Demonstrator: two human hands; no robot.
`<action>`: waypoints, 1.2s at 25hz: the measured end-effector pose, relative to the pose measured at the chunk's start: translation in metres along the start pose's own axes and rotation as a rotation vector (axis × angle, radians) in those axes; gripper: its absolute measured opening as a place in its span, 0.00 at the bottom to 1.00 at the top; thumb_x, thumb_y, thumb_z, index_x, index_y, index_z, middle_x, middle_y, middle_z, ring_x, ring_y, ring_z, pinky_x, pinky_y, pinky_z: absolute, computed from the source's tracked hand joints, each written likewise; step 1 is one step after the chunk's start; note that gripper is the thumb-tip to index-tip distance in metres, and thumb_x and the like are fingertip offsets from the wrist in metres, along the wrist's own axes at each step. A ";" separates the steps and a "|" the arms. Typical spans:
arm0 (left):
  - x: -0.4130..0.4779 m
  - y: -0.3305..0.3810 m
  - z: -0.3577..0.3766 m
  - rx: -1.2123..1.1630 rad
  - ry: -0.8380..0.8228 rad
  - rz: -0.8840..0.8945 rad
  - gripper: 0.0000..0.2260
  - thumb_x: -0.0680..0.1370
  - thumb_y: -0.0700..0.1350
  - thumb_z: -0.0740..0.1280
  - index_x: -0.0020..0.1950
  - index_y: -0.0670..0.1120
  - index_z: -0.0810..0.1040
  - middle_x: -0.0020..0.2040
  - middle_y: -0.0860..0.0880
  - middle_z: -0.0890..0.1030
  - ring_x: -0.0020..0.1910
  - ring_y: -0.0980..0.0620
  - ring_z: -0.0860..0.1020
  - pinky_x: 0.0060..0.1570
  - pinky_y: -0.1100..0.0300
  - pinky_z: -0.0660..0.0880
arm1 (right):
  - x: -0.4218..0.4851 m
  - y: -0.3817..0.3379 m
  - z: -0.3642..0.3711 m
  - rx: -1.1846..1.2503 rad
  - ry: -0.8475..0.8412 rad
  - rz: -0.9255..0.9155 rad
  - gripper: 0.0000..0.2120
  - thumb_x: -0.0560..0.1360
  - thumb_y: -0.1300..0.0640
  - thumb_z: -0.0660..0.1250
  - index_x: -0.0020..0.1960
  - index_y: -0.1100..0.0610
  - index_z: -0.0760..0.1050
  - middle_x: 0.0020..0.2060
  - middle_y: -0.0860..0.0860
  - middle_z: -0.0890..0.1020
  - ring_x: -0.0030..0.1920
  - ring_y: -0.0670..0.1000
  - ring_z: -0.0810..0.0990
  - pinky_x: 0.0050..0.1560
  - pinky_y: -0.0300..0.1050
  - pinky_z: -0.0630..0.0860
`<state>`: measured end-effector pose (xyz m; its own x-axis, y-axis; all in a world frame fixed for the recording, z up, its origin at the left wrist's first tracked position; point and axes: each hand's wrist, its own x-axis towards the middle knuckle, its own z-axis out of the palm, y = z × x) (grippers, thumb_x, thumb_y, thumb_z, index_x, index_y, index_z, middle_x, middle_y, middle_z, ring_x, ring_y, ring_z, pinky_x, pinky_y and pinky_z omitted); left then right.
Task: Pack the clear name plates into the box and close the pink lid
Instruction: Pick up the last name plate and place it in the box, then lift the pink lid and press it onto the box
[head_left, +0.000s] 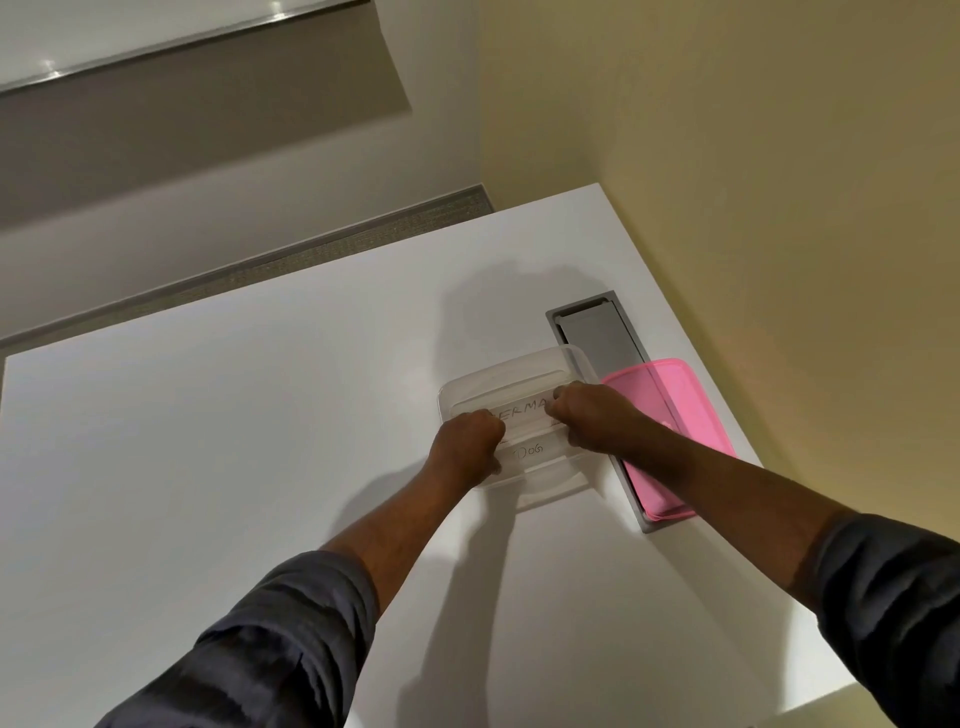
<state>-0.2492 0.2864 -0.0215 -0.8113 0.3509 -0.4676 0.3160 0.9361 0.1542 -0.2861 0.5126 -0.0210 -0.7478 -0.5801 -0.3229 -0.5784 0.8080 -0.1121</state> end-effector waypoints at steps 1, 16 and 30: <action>-0.001 0.001 -0.002 -0.026 0.024 -0.011 0.18 0.77 0.48 0.78 0.65 0.44 0.83 0.62 0.44 0.83 0.62 0.41 0.83 0.58 0.48 0.82 | -0.002 0.001 -0.002 0.048 0.024 0.021 0.16 0.77 0.61 0.74 0.64 0.59 0.82 0.56 0.55 0.85 0.55 0.54 0.84 0.51 0.42 0.76; -0.015 0.168 0.011 -1.319 0.062 -0.252 0.10 0.81 0.41 0.71 0.60 0.48 0.88 0.54 0.50 0.88 0.55 0.48 0.87 0.62 0.47 0.85 | -0.142 0.086 0.020 0.593 0.346 0.762 0.14 0.77 0.53 0.77 0.59 0.58 0.85 0.52 0.55 0.89 0.49 0.56 0.86 0.55 0.51 0.82; 0.003 0.207 0.048 -1.296 -0.122 -0.401 0.05 0.78 0.33 0.67 0.50 0.37 0.82 0.45 0.43 0.77 0.46 0.48 0.74 0.49 0.52 0.71 | -0.183 0.106 0.076 0.692 0.207 0.878 0.26 0.75 0.58 0.76 0.70 0.66 0.76 0.61 0.64 0.84 0.59 0.64 0.84 0.58 0.54 0.80</action>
<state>-0.1624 0.4803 -0.0326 -0.6676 0.1114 -0.7361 -0.6684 0.3457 0.6585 -0.1859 0.7122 -0.0451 -0.8826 0.2604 -0.3914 0.4280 0.7897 -0.4396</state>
